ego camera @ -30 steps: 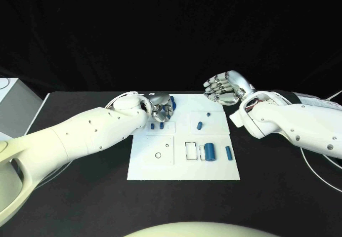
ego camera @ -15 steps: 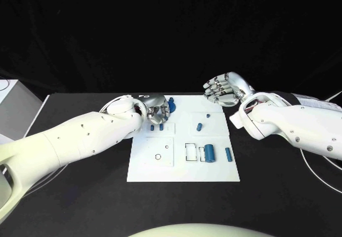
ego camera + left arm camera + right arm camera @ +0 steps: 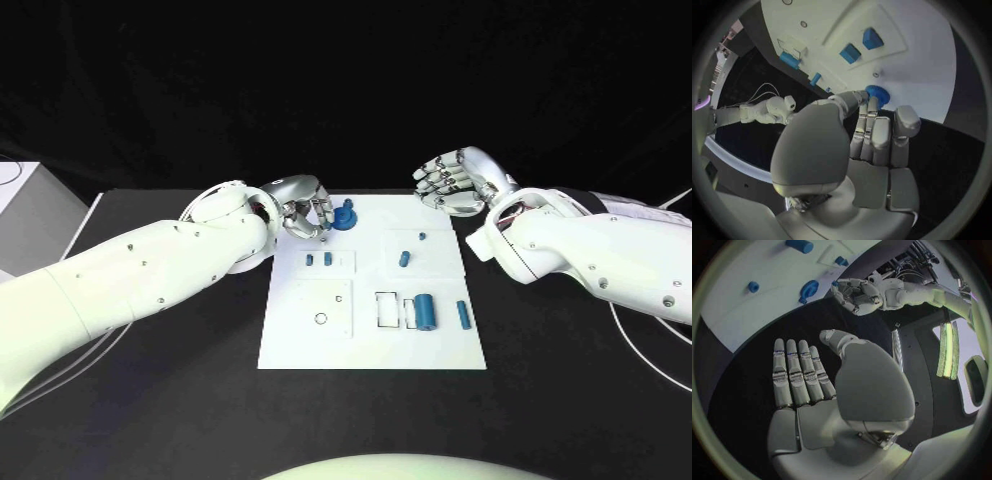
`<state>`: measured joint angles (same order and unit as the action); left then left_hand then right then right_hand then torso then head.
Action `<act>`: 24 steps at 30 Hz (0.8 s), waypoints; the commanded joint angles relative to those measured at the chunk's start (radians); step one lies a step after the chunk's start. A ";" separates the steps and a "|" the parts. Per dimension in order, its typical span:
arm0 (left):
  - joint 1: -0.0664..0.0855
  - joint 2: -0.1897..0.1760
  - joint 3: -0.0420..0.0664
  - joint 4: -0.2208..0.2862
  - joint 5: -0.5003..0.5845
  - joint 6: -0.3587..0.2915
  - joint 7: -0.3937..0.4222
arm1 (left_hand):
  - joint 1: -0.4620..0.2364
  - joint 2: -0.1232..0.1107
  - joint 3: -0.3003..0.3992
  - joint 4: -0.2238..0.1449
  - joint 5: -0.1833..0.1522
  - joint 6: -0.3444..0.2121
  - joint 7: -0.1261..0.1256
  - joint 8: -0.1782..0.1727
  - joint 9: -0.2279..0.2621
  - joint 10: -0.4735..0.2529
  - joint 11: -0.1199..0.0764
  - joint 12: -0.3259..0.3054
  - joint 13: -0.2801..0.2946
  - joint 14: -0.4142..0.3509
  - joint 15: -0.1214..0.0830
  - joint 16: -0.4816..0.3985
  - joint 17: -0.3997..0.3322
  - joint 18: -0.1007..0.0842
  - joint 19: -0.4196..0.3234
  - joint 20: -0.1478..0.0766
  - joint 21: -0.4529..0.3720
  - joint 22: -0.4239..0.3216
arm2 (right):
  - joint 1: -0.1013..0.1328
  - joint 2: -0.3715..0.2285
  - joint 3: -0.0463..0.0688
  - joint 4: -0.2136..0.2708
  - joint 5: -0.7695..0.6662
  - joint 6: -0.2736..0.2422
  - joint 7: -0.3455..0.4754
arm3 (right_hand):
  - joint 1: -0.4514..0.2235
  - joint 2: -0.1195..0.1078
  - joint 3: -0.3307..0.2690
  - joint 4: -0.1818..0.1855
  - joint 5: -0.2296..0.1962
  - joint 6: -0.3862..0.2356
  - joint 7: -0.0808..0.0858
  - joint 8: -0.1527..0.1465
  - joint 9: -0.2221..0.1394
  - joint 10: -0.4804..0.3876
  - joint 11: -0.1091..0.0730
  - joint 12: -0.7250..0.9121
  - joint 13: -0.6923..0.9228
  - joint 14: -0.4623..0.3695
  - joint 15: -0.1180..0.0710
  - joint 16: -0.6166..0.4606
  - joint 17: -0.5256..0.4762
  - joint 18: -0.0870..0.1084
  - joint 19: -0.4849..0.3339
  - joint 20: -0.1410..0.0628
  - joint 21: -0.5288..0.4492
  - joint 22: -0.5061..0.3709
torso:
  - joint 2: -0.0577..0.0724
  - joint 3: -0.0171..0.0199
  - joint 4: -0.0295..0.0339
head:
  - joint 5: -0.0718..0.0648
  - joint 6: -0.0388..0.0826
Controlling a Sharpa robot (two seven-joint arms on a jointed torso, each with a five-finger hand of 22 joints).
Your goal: Assemble the parts on the task board
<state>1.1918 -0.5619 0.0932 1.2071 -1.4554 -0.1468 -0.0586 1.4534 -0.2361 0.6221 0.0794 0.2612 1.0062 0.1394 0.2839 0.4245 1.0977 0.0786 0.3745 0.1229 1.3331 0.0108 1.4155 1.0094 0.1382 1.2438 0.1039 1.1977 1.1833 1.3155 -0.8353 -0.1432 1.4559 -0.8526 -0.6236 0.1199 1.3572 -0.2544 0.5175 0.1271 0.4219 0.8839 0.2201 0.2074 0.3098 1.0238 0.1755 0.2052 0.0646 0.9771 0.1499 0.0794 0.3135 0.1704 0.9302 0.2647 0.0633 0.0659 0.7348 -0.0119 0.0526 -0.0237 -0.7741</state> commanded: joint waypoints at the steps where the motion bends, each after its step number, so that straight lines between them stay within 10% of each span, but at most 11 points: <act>1: 0.000 -0.011 0.003 0.009 0.033 0.033 -0.013 | -0.008 0.001 -0.002 0.000 0.001 0.008 0.003 -0.007 0.001 0.007 0.000 -0.008 -0.001 0.006 -0.001 0.006 0.001 -0.021 0.005 0.002 0.002 0.001 | 0.000 0.000 0.000 -0.002 -0.007 0.008 0.013 | -0.012 0.000 0.002 0.007 0.006 0.002 0.012 -0.003 -0.001 -0.001 0.001 -0.007 -0.001 0.004 0.001 0.002 -0.002 0.014 0.002 0.000 0.001 -0.001 | -0.001 0.0006 0.0008 | 0.003 0.000; 24: -0.007 -0.005 0.005 -0.027 0.015 0.059 -0.038 | -0.017 0.000 -0.004 0.004 0.001 0.011 0.001 -0.011 0.004 0.013 0.001 -0.031 -0.002 0.002 0.000 0.005 -0.006 -0.021 0.007 0.003 0.001 0.001 | -0.003 0.008 0.000 -0.005 -0.007 0.009 0.014 | -0.011 0.000 0.002 0.006 0.007 0.003 0.011 -0.003 -0.001 -0.001 0.001 -0.007 -0.001 0.004 0.001 0.001 -0.002 0.014 0.001 0.000 0.001 -0.001 | 0.004 0.0032 -0.0034 | 0.012 -0.001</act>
<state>1.1849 -0.5706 0.0977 1.1817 -1.4355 -0.0874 -0.0962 1.4418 -0.2399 0.6191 0.0825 0.2612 1.0098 0.1431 0.2782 0.4270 1.1047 0.0787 0.3475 0.1220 1.3330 0.0108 1.4154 1.0033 0.1227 1.2442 0.1044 1.1976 1.1843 1.3128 -0.8282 -0.1434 1.4494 -0.8526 -0.6233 0.1200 1.3572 -0.2544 0.5175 0.1271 0.4219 0.8839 0.2201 0.2075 0.3099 1.0238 0.1755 0.2014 0.0647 0.9771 0.1499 0.0794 0.3121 0.1704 0.9302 0.2647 0.0633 0.0659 0.7378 -0.0092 0.0497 -0.0111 -0.7756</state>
